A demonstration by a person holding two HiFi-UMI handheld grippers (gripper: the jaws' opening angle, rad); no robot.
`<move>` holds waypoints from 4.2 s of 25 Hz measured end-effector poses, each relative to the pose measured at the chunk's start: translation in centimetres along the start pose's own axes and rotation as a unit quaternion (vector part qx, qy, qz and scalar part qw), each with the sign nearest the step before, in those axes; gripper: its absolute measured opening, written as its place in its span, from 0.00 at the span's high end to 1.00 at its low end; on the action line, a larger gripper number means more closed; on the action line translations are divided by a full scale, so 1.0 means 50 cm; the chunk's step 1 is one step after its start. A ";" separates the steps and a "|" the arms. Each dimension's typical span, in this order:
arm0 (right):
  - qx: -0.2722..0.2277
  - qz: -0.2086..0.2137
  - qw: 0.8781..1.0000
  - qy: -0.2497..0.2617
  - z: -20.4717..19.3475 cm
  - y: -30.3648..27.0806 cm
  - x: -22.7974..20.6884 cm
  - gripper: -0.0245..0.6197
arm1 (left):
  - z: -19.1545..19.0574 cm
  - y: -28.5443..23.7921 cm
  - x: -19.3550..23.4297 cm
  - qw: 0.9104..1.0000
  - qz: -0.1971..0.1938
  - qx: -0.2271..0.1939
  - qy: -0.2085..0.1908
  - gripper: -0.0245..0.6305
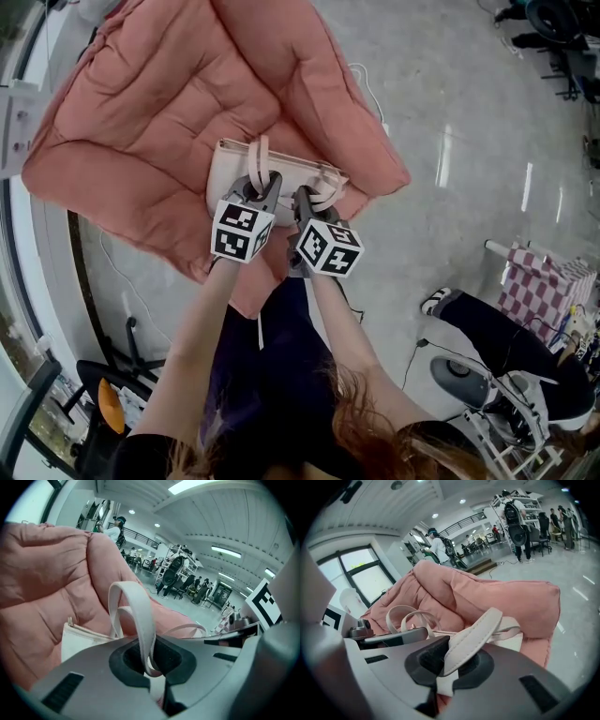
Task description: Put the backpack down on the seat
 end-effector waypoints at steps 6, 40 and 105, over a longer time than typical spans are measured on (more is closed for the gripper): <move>0.034 0.003 0.988 -0.148 -0.063 -0.004 -0.033 0.89 | -0.061 -0.008 0.011 0.997 0.003 0.045 0.069 0.93; -0.009 -0.013 0.931 -0.364 -0.219 0.144 -0.070 0.53 | -0.205 0.178 0.007 0.978 -0.024 0.053 0.201 0.53; -0.178 0.206 0.961 0.045 0.089 0.477 0.480 0.90 | 0.197 0.645 -0.132 0.973 -0.028 -0.214 -0.078 0.93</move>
Point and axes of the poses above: the fingertips, and each gripper's own axes: y backward along the fingers, x to its left, z out of its top, the point moved 1 cm from there along y, backward along the fingers, and after that the axes turned 2 degrees about -x, right-handed, at the moved point
